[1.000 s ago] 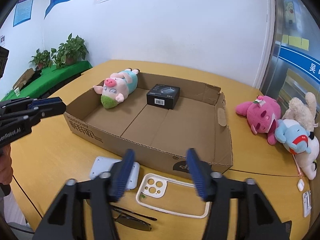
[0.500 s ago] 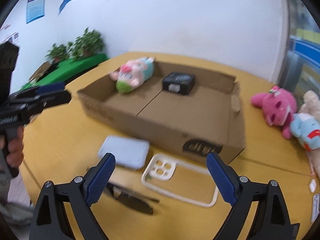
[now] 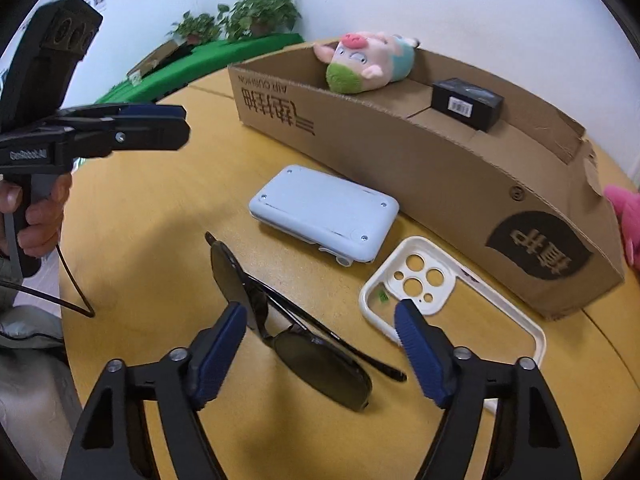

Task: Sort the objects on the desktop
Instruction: 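Close the right gripper on the black sunglasses temple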

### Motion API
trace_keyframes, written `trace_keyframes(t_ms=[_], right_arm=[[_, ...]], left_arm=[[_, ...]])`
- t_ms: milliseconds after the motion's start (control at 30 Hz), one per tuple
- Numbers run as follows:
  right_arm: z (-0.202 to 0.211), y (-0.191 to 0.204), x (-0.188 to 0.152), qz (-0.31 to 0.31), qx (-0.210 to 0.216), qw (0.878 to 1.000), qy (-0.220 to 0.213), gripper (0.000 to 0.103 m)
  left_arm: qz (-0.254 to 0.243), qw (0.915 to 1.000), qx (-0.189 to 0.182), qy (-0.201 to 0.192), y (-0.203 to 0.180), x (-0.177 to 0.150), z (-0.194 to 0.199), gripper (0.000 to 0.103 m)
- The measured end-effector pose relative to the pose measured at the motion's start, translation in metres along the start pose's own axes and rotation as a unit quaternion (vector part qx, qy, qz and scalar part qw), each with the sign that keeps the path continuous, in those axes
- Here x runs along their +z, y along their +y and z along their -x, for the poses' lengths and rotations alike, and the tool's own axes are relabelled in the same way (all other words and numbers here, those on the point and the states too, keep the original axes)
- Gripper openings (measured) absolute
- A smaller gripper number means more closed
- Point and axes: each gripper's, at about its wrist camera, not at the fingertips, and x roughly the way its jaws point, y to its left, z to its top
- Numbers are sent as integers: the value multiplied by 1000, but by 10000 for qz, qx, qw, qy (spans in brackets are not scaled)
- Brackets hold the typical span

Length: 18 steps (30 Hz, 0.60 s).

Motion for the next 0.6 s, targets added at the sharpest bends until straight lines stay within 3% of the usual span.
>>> trace_keyframes(t_ms=[167, 367, 533, 600], right_arm=[[-12, 9, -5, 8, 441, 9978, 486, 58], [-5, 24, -14, -526, 722, 9944, 564, 57], [4, 27, -19, -721, 193, 9955, 586, 56], [6, 26, -25, -813, 124, 9942, 687, 48]], left_arm=[[103, 9999, -34, 67, 9, -6, -3, 75], [286, 9990, -199, 277, 16, -13, -13, 75], [391, 9966, -517, 515, 13, -16, -21, 75], [417, 9952, -655, 602, 9, -18, -24, 75]])
